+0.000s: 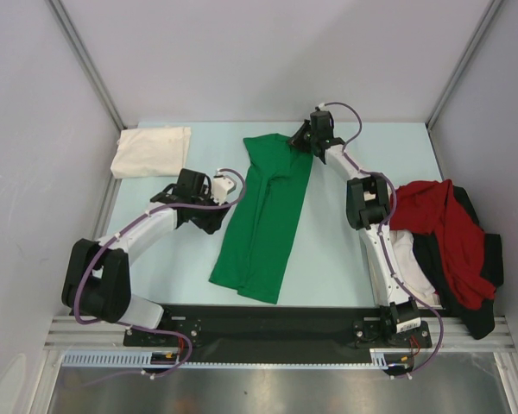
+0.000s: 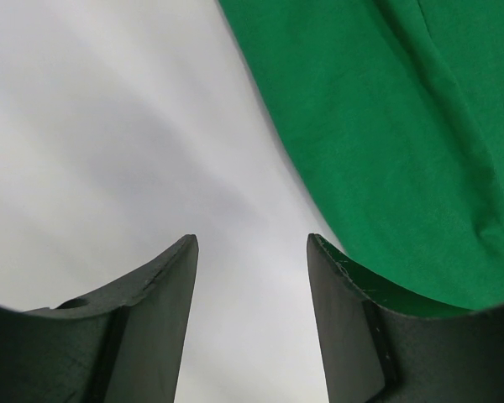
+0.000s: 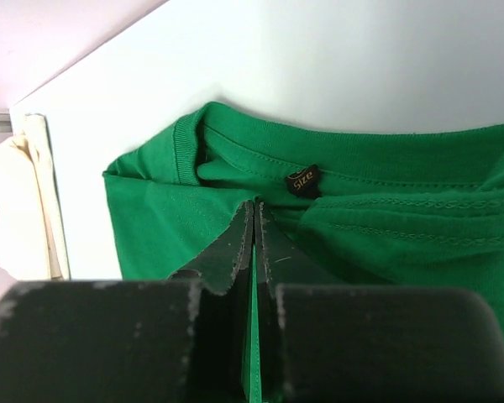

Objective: Fold and stack the t-shirts
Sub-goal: Fold the tshirt

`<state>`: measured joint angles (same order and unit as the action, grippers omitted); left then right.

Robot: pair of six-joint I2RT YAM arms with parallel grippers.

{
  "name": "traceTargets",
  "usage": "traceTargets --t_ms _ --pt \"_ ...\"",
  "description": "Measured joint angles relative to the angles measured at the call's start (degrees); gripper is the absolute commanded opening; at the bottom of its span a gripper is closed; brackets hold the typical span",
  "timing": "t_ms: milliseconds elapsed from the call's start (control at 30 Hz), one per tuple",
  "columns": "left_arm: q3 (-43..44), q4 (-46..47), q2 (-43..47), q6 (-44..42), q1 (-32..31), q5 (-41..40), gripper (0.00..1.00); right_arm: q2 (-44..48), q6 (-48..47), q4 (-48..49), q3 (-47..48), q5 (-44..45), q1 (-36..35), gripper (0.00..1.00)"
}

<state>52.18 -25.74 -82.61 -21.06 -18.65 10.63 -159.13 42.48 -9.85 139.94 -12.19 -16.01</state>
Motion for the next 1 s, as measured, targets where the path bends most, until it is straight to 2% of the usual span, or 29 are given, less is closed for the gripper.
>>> traceTargets --t_ms 267,733,1000 --pt "-0.33 0.11 0.0 0.0 0.28 0.0 0.6 2.91 0.11 0.63 -5.44 -0.09 0.72 0.0" --pt "-0.42 0.2 0.0 -0.04 0.48 -0.2 0.61 17.97 -1.07 2.38 -21.68 2.86 2.56 0.0" --pt "-0.44 0.17 0.0 -0.37 0.48 -0.22 0.61 19.21 -0.94 2.84 -27.43 3.34 4.26 0.0"
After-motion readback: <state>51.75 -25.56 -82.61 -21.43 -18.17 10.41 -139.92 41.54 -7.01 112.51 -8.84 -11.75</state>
